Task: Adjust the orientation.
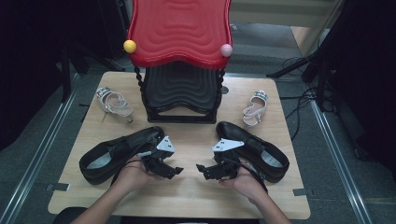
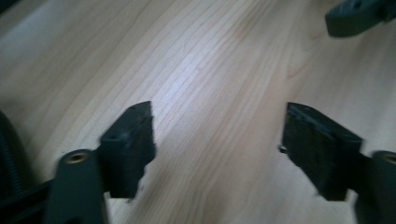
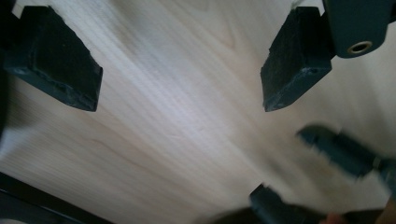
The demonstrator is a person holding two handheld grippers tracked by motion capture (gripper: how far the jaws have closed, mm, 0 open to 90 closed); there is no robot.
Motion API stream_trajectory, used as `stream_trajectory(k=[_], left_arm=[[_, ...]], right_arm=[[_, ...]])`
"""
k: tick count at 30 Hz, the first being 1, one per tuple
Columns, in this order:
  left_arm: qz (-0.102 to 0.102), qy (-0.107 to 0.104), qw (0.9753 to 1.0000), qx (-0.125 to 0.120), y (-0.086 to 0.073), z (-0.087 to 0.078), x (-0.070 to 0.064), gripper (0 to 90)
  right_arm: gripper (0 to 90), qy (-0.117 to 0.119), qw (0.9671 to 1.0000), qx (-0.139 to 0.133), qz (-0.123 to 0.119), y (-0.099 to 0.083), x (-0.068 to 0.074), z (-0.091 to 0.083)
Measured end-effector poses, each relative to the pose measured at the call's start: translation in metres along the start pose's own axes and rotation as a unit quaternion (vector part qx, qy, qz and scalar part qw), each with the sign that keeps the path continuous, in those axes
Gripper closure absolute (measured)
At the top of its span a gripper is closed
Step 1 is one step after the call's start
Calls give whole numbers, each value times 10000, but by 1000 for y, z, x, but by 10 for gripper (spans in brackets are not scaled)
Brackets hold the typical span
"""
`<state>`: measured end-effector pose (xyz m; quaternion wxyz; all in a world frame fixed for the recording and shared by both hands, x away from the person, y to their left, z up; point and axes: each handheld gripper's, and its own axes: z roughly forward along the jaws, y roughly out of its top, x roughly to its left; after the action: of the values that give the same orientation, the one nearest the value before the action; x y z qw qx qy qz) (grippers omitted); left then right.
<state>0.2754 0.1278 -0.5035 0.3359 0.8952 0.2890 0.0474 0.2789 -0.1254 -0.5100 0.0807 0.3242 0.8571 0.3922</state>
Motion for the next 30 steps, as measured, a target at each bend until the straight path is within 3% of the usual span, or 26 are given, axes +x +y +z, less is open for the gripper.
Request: stream_trajectory(k=[3,5,7,9,10,11,15,25,30], left_arm=[[-213,-166,9996,-65,0,-6,2,353],[-334,-222,9991,-144,0,-10,3,403],[-389,-193,9988,-220,1,-15,6,412],[-459,-236,9983,-253,2,-18,8,415],[-459,-236,9983,-253,2,-18,8,414],[-468,-258,9985,-152,1,-20,8,409],[-458,-338,9984,39,1,-23,10,400],[-464,-414,9981,-32,0,-33,9,412],[-516,-403,9978,-53,1,-38,10,403]], right_arm=[[134,-25,9999,54,-101,1,1,0],[134,-5,9999,139,18,3,0,-2],[150,293,9992,159,-243,4,1,-10],[200,258,9990,73,-365,5,1,-15],[200,258,9990,73,-365,5,1,-15],[300,288,9989,-31,-356,8,0,-20],[367,280,9989,-117,-367,10,-1,-25],[392,252,9991,8,-337,10,2,-36],[420,408,9985,182,-323,10,-2,-32]])
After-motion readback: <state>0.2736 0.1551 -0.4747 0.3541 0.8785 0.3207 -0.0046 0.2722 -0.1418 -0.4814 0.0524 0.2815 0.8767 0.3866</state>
